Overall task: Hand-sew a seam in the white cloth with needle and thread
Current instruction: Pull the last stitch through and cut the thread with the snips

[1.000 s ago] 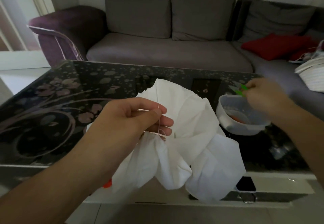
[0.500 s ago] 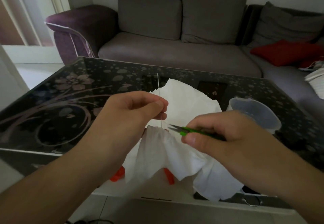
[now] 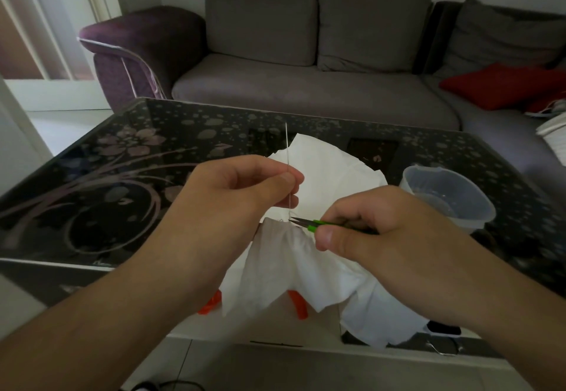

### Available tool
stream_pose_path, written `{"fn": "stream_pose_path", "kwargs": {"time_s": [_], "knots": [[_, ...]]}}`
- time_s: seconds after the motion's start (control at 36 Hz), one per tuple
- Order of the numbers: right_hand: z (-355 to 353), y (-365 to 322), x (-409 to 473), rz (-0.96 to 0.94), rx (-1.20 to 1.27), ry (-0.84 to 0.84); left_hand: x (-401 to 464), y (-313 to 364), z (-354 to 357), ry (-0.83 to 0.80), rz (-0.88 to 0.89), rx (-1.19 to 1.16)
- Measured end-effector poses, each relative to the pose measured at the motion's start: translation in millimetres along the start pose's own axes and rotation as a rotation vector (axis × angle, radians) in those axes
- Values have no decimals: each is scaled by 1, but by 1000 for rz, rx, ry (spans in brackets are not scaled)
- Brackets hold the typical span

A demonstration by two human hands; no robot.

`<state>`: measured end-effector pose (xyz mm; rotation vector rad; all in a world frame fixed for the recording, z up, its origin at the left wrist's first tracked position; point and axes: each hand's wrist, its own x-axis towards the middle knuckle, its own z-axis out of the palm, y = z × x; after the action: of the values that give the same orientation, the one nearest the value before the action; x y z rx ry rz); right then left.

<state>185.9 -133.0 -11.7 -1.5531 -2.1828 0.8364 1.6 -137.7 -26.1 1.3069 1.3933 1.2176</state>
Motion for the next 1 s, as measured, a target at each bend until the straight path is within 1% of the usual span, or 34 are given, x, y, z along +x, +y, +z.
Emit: {"fn": "stream_pose_path", "kwargs": {"time_s": [0.39, 0.56, 0.67, 0.72, 0.78, 0.89, 1.0], "knots": [[1, 0, 0, -13, 9, 0, 1, -4, -1, -17, 38, -11], [-1, 0, -1, -26, -10, -6, 3, -4, 0, -22, 6, -99], [-5, 9, 1, 70, 183, -64, 7, -7, 0, -5, -3, -97], [-6, 15, 2, 157, 369, -79, 8, -9, -1, 2, -9, -95], [-2, 19, 3, 207, 565, -58, 9, -11, -3, 5, -11, -92], [14, 25, 7, 196, 732, 85, 9, -15, -7, -6, -5, -68], [21, 20, 13, 98, 849, 97, 7, -20, -3, -64, 1, -31]]}}
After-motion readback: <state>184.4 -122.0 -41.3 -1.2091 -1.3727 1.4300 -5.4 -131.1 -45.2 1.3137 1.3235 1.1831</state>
